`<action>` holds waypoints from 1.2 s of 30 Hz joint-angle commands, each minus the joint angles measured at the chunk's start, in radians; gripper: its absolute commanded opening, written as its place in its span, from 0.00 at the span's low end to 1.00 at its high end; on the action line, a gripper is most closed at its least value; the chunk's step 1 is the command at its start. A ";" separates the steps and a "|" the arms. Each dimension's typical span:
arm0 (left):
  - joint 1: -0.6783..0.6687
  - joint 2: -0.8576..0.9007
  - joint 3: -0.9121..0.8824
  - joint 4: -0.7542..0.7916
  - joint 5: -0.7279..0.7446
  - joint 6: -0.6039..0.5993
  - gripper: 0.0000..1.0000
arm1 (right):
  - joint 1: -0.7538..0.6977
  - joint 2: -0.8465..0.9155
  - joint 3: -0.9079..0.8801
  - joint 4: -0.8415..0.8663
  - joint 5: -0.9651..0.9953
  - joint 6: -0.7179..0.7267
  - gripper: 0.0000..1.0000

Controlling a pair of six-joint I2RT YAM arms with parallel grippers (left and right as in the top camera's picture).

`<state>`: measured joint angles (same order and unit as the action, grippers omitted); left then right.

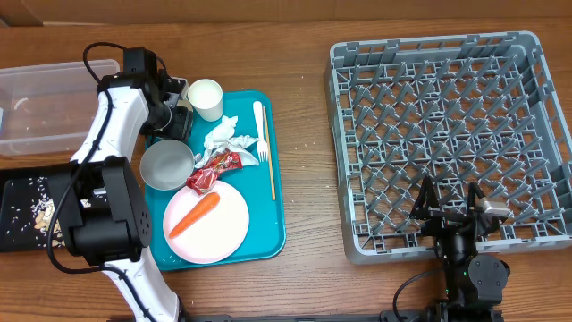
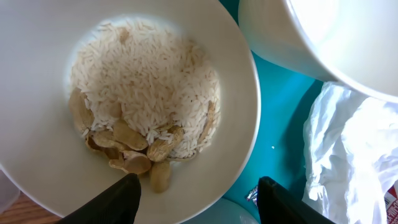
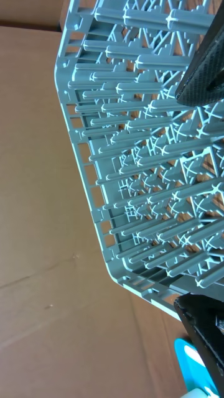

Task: Sort waste into correct bins and load items into the dishwasher rack
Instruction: 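Move the left gripper to the back rice bowl and grasp its rim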

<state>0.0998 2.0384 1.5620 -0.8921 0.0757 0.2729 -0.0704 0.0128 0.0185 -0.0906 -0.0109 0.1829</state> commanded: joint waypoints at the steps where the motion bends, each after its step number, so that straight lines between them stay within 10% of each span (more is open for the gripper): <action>1: -0.003 0.002 -0.010 0.003 0.018 0.023 0.63 | 0.005 -0.010 -0.010 0.006 0.010 -0.001 1.00; 36: 0.001 0.002 -0.050 0.059 -0.008 0.011 0.60 | 0.005 -0.010 -0.010 0.006 0.010 -0.001 1.00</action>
<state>0.0998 2.0384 1.5299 -0.8330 0.0711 0.2729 -0.0704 0.0128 0.0185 -0.0902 -0.0105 0.1829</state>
